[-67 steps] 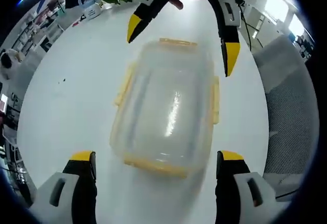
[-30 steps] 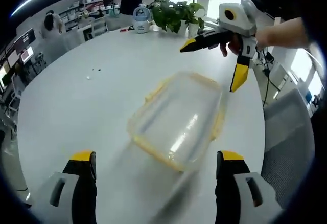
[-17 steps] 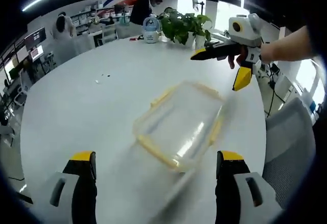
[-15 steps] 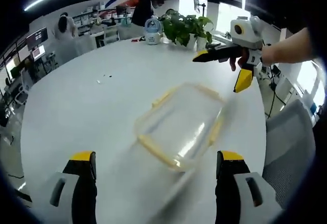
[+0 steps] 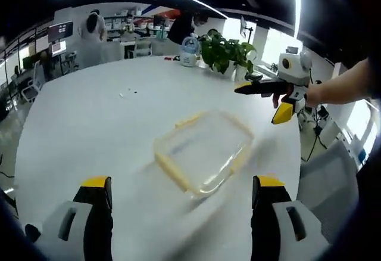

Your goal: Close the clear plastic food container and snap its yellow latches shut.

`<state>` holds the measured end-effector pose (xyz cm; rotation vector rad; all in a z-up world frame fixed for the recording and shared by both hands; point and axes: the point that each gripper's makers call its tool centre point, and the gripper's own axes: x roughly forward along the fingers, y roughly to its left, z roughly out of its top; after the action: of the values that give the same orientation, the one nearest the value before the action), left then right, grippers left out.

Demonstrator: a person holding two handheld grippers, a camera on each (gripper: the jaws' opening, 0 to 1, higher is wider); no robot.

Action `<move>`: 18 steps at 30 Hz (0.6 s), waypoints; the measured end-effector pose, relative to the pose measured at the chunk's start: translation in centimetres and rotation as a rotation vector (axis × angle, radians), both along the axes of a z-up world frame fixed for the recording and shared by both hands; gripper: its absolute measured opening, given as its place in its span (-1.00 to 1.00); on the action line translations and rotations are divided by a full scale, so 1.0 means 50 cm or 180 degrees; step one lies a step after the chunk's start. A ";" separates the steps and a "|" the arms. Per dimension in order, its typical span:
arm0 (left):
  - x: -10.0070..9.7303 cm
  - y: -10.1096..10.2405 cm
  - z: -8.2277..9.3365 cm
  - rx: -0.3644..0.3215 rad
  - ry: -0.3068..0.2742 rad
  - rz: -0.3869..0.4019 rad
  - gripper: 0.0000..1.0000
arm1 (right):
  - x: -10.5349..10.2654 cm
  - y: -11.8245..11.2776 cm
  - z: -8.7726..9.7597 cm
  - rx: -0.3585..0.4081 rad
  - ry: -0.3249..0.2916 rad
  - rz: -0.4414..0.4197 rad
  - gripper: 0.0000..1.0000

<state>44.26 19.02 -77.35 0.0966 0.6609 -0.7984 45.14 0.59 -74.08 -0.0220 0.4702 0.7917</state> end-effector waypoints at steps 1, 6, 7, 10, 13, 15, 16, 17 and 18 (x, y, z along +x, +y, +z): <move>-0.003 0.002 0.000 -0.0027 0.0014 0.0034 0.98 | -0.001 -0.004 0.001 0.0020 0.0000 -0.0026 0.98; -0.020 0.011 0.001 -0.0112 -0.0001 0.0107 0.98 | -0.015 -0.014 0.003 0.0073 0.0013 -0.0098 0.97; -0.022 0.012 0.002 -0.0122 -0.0007 0.0110 0.98 | -0.017 -0.015 0.003 0.0064 0.0007 -0.0103 0.97; -0.023 0.017 0.011 -0.0242 -0.0025 0.0202 0.98 | -0.026 -0.023 0.002 0.0062 -0.0001 -0.0132 0.96; -0.026 0.023 0.013 -0.0302 -0.0017 0.0275 0.98 | -0.031 -0.031 0.002 0.0089 0.0003 -0.0177 0.96; -0.029 0.027 0.014 -0.0337 -0.0012 0.0317 0.98 | -0.035 -0.037 -0.001 0.0115 0.0017 -0.0219 0.96; -0.032 0.028 0.014 -0.0347 -0.0001 0.0339 0.98 | -0.038 -0.038 -0.002 0.0121 0.0019 -0.0231 0.96; -0.034 0.028 0.015 -0.0357 -0.0005 0.0347 0.98 | -0.040 -0.040 -0.003 0.0128 0.0025 -0.0243 0.95; -0.035 0.027 0.016 -0.0372 -0.0020 0.0354 0.97 | -0.045 -0.042 -0.005 0.0141 0.0030 -0.0261 0.94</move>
<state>42.49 20.39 -76.54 -0.0435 0.6072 -0.7276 42.87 -1.53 -74.30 0.0420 0.4595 0.7218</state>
